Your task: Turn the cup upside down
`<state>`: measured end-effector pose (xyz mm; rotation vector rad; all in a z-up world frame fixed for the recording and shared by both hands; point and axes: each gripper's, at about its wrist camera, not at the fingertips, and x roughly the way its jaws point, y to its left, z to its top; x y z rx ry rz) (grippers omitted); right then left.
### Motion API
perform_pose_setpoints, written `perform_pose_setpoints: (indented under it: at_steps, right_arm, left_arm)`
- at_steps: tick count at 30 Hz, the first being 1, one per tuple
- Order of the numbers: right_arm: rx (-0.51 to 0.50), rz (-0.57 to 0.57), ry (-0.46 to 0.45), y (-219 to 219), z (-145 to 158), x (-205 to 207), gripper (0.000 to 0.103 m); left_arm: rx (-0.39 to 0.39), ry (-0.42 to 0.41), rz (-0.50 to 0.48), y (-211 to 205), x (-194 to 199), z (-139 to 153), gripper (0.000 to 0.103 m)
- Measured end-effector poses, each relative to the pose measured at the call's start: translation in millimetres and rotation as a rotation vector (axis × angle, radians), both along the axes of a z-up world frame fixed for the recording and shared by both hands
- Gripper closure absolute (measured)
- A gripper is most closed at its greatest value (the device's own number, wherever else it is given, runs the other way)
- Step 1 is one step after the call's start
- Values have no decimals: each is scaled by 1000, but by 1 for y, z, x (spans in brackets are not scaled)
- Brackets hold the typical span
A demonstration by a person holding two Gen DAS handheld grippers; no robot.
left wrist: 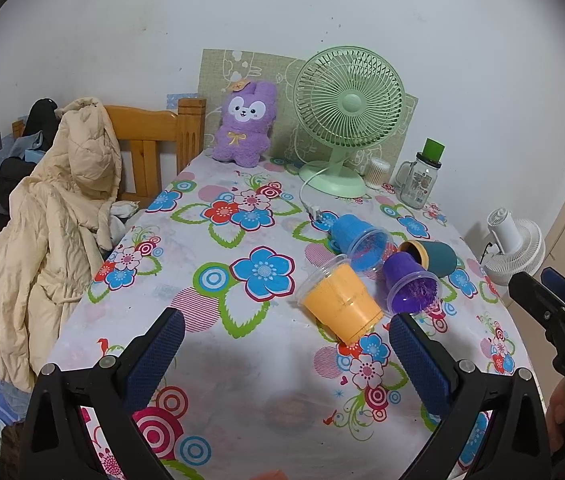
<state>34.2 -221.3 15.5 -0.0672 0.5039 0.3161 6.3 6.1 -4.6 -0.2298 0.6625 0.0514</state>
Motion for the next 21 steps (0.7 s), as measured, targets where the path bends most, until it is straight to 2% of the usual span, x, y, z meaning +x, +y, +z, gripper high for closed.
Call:
perform_pose_setpoints:
  at_steps: [21]
  right_arm:
    - [-5, 3, 6, 2, 1, -1, 0]
  left_arm:
    - [3, 0, 2, 2, -3, 1, 0]
